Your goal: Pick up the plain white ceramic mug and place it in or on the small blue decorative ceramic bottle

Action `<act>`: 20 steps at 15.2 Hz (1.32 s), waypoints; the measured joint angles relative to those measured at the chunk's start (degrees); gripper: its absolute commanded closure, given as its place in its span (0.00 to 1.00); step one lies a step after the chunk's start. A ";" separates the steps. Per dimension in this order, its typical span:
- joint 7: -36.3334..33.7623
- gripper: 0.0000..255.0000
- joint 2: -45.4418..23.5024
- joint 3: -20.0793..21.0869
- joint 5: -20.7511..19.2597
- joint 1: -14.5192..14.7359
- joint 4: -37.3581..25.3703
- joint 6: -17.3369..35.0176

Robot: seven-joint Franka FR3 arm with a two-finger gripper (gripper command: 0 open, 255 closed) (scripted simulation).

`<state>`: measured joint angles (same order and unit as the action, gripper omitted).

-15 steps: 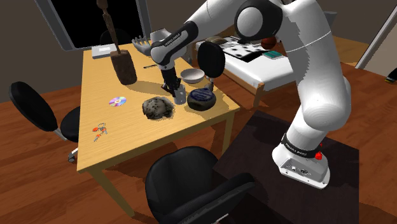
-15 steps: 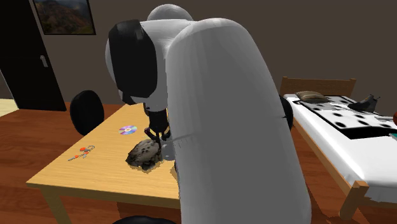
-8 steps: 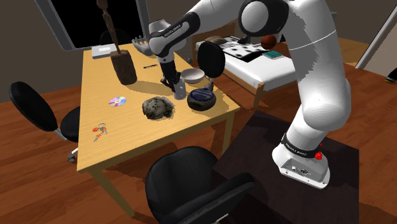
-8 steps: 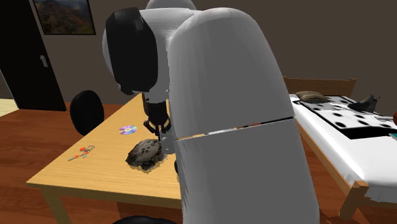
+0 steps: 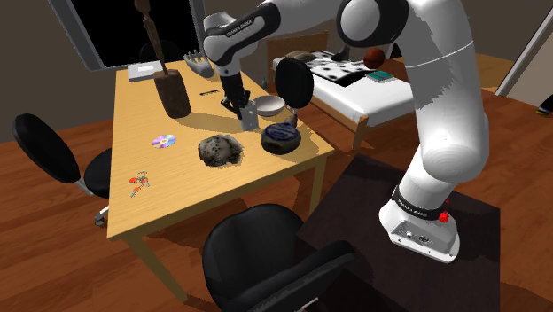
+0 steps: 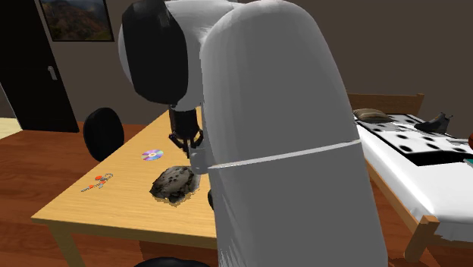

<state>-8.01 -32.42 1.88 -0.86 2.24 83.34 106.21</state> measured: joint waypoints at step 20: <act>1.04 1.00 5.47 -0.19 0.13 -0.73 -5.92 -11.41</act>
<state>-6.97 -26.95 1.69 -0.73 1.51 77.42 94.80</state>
